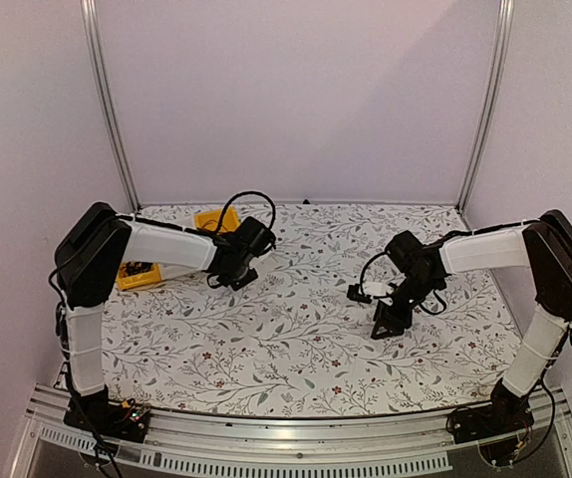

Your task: Untangle the cables

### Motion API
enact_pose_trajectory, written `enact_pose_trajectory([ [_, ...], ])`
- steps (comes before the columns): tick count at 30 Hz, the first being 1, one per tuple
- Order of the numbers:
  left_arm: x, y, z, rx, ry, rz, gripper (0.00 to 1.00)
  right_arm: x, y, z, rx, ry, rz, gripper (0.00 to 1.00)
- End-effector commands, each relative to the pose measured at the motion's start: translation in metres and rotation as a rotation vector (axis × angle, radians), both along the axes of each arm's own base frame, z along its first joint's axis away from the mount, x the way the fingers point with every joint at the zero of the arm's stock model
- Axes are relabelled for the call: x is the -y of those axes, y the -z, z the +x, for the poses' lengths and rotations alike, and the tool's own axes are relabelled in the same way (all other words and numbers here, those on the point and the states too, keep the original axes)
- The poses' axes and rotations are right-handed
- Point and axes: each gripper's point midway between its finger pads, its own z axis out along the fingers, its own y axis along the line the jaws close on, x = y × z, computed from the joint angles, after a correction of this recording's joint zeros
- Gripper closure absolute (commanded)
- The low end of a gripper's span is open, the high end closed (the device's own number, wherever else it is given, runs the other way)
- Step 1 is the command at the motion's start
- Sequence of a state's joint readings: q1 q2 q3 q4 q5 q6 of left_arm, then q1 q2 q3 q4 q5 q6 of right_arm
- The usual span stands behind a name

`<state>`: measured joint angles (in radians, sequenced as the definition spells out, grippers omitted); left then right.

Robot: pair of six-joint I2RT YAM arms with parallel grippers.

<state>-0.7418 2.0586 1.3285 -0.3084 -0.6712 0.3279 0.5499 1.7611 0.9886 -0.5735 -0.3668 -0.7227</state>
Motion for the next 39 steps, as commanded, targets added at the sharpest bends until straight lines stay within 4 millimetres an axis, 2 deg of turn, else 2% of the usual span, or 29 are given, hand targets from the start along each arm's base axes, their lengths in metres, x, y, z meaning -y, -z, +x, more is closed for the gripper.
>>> enact_pose_trajectory([
  [1, -0.001, -0.046, 0.023, 0.087, -0.015, -0.082, 1.0, 0.004, 0.01, -0.004, -0.023, -0.005, -0.043, 0.42],
  [6, -0.015, -0.062, 0.045, 0.103, -0.042, -0.166, 1.0, 0.004, 0.01, -0.004, -0.022, -0.004, -0.046, 0.42],
  [10, -0.017, -0.067, 0.061, 0.103, -0.045, -0.245, 1.0, 0.005, 0.011, -0.004, -0.021, -0.004, -0.049, 0.42],
  [14, -0.017, -0.053, 0.072, 0.069, -0.06, -0.281, 1.0, 0.005, 0.011, -0.004, -0.02, -0.005, -0.05, 0.42],
  [20, -0.018, -0.03, 0.076, -0.013, -0.075, -0.373, 1.0, 0.005, 0.011, -0.004, -0.021, -0.002, -0.051, 0.42],
  [25, -0.017, -0.027, 0.074, -0.056, -0.082, -0.407, 1.0, 0.005, 0.011, -0.005, -0.029, -0.003, -0.049, 0.42],
  [30, -0.024, -0.023, 0.074, -0.065, -0.113, -0.41, 1.0, 0.005, 0.01, -0.005, -0.028, -0.003, -0.049, 0.42],
  [34, -0.027, -0.03, 0.073, -0.055, -0.139, -0.419, 0.89, 0.004, 0.009, -0.004, -0.024, -0.001, -0.048, 0.42],
  [36, -0.03, -0.039, 0.072, -0.045, -0.148, -0.422, 0.84, 0.009, 0.01, 0.003, 0.019, 0.008, -0.073, 0.42],
  [39, -0.035, -0.048, 0.067, -0.047, -0.164, -0.42, 0.75, 0.013, -0.003, 0.016, 0.101, 0.032, -0.089, 0.42],
])
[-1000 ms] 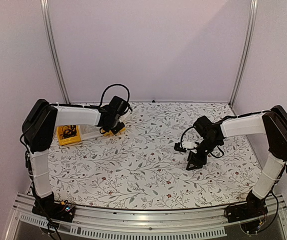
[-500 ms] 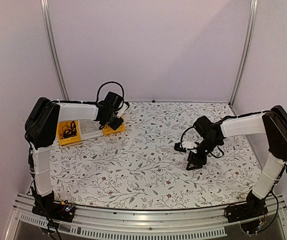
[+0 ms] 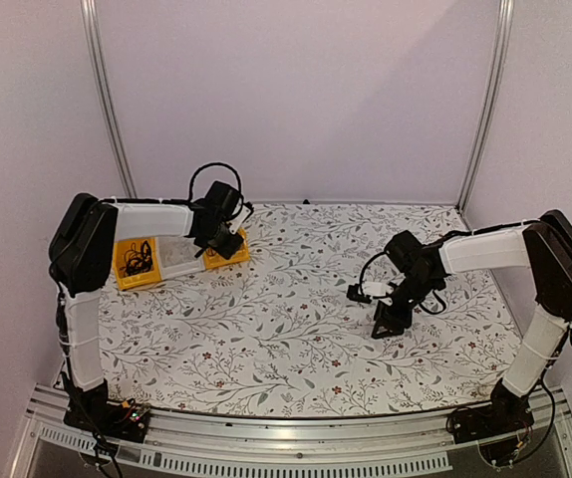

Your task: Untangle the cables

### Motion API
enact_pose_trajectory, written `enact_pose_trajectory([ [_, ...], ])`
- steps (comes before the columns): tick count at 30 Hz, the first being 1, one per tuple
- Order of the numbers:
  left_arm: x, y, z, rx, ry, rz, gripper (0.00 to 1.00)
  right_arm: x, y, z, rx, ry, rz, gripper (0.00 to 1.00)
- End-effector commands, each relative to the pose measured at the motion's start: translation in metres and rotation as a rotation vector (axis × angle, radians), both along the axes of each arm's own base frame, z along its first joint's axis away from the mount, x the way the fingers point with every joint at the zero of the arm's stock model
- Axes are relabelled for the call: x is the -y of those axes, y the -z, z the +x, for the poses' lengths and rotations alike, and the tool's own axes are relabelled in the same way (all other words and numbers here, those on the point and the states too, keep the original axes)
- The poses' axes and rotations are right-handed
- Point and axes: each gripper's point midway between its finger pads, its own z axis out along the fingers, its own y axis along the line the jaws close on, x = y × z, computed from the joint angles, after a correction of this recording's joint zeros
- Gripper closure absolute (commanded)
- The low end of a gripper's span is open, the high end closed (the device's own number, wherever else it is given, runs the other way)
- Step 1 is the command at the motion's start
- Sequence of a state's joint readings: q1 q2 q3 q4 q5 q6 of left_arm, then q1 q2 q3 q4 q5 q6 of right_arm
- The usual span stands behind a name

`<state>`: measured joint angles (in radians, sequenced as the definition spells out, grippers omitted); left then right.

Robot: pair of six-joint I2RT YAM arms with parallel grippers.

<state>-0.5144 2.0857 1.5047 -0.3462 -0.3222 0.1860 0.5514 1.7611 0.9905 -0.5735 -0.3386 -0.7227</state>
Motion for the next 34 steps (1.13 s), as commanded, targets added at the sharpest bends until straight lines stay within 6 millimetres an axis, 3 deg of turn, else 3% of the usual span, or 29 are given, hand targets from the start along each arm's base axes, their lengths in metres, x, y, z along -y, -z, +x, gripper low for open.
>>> enact_pose_trajectory([
  [1, -0.009, -0.031, -0.004, 0.015, -0.036, -0.023, 0.73, 0.01, -0.012, 0.017, 0.11, 0.034, -0.059, 0.42],
  [5, -0.016, -0.055, -0.016, 0.03, -0.041, -0.043, 0.68, 0.009, -0.044, 0.029, 0.176, 0.049, -0.027, 0.41],
  [8, -0.017, -0.084, -0.023, 0.07, -0.039, -0.087, 0.63, 0.006, -0.074, 0.042, 0.235, 0.066, 0.01, 0.41],
  [13, -0.005, -0.158, -0.045, 0.208, 0.037, -0.249, 0.56, 0.001, -0.134, 0.072, 0.38, 0.1, 0.064, 0.4],
  [17, -0.012, -0.209, -0.063, 0.343, 0.044, -0.341, 0.53, 0.004, -0.196, 0.108, 0.551, 0.207, 0.116, 0.39],
  [19, -0.015, -0.236, -0.076, 0.424, 0.064, -0.397, 0.52, 0.012, -0.237, 0.127, 0.656, 0.3, 0.174, 0.32],
  [22, -0.024, -0.27, -0.101, 0.548, 0.093, -0.492, 0.43, 0.038, -0.301, 0.15, 0.794, 0.474, 0.299, 0.03],
  [23, -0.028, -0.28, -0.109, 0.589, 0.097, -0.523, 0.37, 0.046, -0.315, 0.155, 0.829, 0.519, 0.328, 0.01],
  [25, -0.039, -0.29, -0.121, 0.664, 0.073, -0.59, 0.18, 0.06, -0.329, 0.163, 0.85, 0.627, 0.384, 0.01],
  [26, -0.045, -0.291, -0.126, 0.687, 0.053, -0.623, 0.07, 0.062, -0.326, 0.164, 0.851, 0.644, 0.392, 0.01],
  [27, -0.049, -0.283, -0.131, 0.689, 0.037, -0.642, 0.01, 0.063, -0.325, 0.163, 0.852, 0.657, 0.404, 0.01],
  [30, -0.059, -0.267, -0.136, 0.689, -0.01, -0.66, 0.0, 0.067, -0.323, 0.156, 0.863, 0.691, 0.447, 0.01],
  [34, -0.064, -0.234, -0.128, 0.629, -0.07, -0.598, 0.0, 0.069, -0.317, 0.15, 0.85, 0.713, 0.477, 0.01],
])
